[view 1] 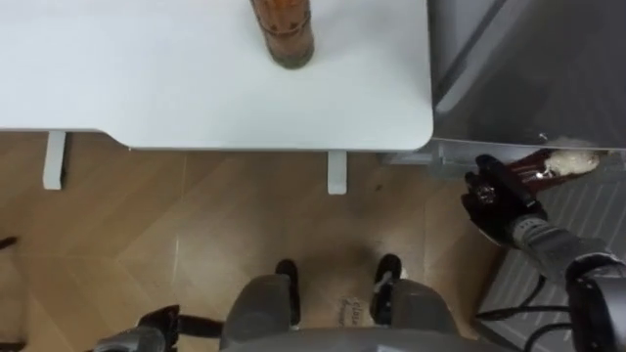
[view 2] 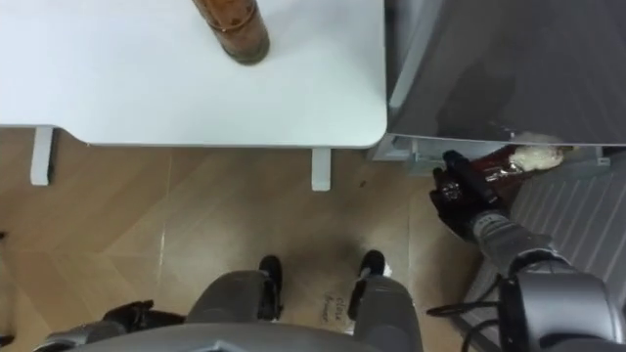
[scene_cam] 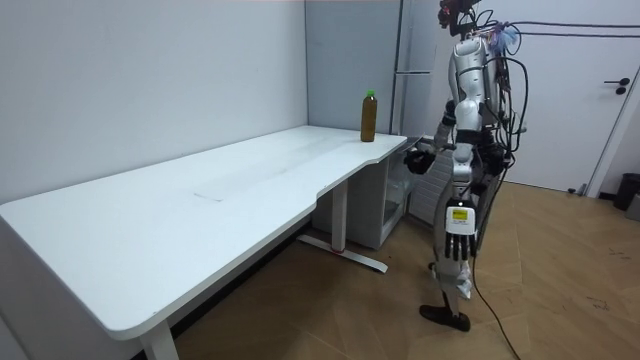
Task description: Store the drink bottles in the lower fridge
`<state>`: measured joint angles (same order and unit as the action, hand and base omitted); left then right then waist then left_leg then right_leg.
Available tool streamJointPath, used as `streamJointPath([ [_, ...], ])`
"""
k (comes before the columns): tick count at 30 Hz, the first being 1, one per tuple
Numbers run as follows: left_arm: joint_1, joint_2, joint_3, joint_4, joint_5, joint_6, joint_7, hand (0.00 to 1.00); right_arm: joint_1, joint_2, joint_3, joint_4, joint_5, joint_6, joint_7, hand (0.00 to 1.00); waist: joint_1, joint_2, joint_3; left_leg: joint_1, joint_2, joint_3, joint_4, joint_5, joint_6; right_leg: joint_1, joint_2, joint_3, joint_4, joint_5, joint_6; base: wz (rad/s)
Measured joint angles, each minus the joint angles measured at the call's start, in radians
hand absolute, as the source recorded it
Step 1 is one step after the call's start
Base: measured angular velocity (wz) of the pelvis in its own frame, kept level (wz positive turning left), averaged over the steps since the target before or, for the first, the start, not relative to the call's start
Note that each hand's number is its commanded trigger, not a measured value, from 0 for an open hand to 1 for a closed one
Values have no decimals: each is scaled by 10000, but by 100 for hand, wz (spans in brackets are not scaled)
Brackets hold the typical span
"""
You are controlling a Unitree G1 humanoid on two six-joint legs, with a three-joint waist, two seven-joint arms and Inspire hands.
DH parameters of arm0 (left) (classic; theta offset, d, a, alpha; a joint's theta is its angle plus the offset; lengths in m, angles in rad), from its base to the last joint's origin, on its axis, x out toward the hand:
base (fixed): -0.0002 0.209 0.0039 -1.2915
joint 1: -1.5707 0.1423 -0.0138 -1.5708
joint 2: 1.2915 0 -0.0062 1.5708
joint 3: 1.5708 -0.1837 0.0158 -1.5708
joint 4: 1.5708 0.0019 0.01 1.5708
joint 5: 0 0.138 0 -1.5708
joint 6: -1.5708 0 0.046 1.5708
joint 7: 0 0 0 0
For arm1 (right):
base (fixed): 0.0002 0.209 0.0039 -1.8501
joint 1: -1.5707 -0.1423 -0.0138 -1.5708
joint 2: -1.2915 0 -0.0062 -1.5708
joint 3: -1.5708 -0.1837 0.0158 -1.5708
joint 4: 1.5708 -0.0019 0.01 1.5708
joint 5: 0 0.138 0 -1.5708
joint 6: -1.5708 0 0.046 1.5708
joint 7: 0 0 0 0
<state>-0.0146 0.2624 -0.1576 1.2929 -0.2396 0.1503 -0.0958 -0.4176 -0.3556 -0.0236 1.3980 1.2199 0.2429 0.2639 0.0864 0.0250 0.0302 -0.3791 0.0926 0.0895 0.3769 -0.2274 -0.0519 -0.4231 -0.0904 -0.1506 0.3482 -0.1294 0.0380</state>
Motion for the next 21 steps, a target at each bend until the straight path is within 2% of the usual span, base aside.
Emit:
streamJointPath([
  [2,-4,15,-34,-8,96,-1,0,0,-267,-48,12,-7,2,10,-15,4,11,-61,9,-165,-17,71,28,27,10,-259,-25,78,162,5,-1,-8],
  [3,-3,13,-42,-9,118,-1,0,0,-470,-78,12,-7,-5,8,-18,0,3,-99,10,-269,-34,136,31,67,20,-437,-63,84,254,8,-7,-7],
  [9,17,14,-49,-165,211,11,6,0,-918,-380,9,-8,-17,6,-15,0,4,-211,73,-438,-133,210,19,202,68,-723,-189,129,438,6,-9,-1],
  [17,35,72,-52,-646,267,20,28,0,-1051,-674,27,-9,-88,195,-226,0,25,-302,64,-446,-219,422,-26,260,138,-864,-299,267,489,59,42,-4],
  [21,55,94,-74,-760,271,21,29,0,-1130,-804,334,-8,-140,220,-309,0,12,-334,60,-455,-219,426,-26,267,147,-872,-297,267,491,67,40,0],
])
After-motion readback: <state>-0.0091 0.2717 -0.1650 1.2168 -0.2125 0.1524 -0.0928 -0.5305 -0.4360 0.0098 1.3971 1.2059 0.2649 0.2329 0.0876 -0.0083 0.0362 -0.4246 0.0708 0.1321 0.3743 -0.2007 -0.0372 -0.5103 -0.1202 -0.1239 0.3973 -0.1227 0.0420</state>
